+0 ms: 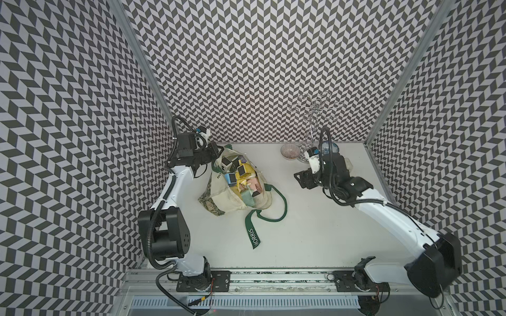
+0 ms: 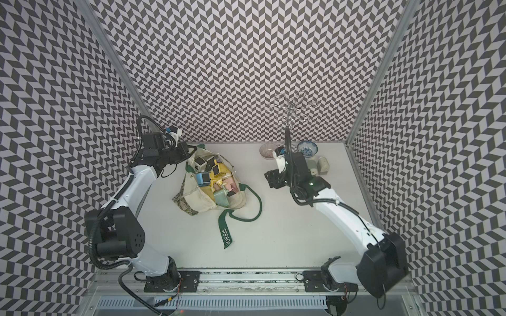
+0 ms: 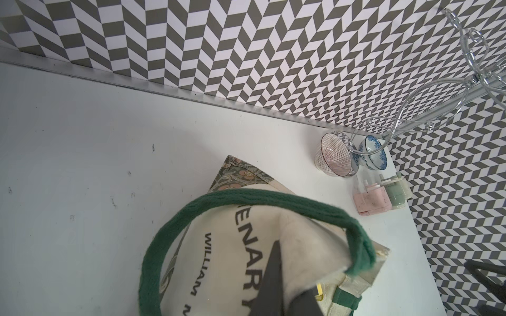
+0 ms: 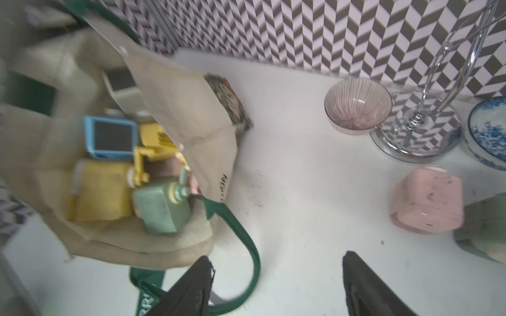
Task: Take out the pencil sharpeners from the tote bags
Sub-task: Adjust the canvas bag at the center of the board.
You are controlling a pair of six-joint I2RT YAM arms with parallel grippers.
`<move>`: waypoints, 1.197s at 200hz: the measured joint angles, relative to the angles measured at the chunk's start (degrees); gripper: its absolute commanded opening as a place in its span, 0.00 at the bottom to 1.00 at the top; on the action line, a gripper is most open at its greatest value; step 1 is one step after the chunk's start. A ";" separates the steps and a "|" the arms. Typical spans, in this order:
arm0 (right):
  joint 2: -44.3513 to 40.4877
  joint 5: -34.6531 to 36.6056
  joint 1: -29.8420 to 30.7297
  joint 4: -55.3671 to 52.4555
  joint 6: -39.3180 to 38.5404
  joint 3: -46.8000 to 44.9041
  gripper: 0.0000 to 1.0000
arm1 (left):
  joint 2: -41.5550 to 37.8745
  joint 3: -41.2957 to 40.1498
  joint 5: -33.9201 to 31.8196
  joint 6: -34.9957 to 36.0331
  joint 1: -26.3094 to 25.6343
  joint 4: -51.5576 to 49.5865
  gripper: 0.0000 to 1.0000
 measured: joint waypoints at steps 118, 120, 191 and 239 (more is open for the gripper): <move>6.23 -16.94 9.64 40.94 12.57 -13.00 0.59 | 0.00 0.31 -0.02 1.33 -1.07 -0.70 0.00; 6.64 -17.03 10.10 40.92 12.50 -12.90 0.58 | 0.00 0.35 -0.02 1.33 -1.11 -0.76 0.00; 24.96 -16.11 21.03 39.43 10.12 -7.80 0.35 | 1.14 3.23 0.59 2.32 -1.51 -4.42 0.00; 29.68 -14.19 27.45 39.19 8.66 -3.91 0.33 | 1.57 4.15 0.96 2.71 -2.29 -5.09 0.00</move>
